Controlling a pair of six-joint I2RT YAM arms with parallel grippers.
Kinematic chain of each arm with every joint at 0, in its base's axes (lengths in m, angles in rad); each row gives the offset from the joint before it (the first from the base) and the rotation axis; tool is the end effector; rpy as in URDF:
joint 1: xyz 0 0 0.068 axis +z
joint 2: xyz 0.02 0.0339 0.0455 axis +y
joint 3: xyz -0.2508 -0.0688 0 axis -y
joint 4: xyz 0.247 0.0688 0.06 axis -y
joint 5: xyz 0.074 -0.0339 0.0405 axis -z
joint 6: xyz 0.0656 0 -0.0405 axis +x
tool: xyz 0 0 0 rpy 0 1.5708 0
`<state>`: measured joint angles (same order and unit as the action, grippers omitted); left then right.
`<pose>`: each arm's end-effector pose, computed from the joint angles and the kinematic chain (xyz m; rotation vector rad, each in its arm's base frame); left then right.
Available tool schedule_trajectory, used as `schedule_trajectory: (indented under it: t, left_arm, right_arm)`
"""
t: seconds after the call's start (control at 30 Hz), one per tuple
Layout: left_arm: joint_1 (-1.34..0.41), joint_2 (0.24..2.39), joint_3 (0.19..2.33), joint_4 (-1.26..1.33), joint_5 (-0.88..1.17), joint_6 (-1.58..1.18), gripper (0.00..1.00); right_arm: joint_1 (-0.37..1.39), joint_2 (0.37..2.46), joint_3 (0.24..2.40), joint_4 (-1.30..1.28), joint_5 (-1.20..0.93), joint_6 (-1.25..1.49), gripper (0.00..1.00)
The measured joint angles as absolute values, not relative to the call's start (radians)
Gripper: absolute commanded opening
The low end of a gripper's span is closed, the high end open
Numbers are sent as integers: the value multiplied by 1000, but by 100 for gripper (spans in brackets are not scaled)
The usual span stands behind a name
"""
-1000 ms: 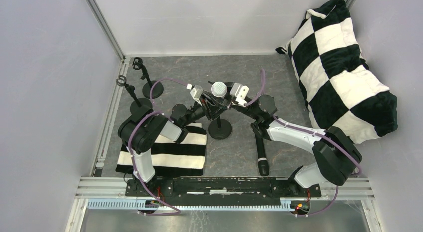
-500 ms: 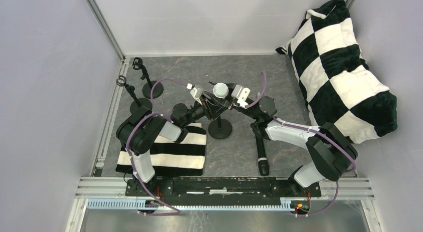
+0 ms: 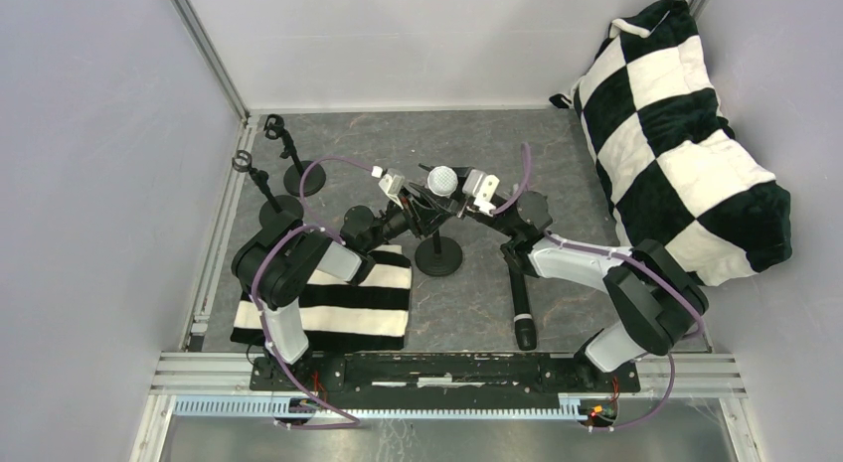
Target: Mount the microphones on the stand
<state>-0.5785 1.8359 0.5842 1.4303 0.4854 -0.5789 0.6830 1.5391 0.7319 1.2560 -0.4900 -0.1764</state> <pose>0.2764 -0.2170 0.1633 0.4382 1.4801 -1.2755 0.2481 0.2417 0.2845 -0.8737 0.8344 0.7194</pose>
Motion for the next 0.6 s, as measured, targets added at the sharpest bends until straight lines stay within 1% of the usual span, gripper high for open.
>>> schedule_trajectory:
  t: [0.6]
  left_arm:
    - [-581,1832,586,1413,469,-550,2]
  right_arm:
    - [664,1646,764,1271,-481,-181,0]
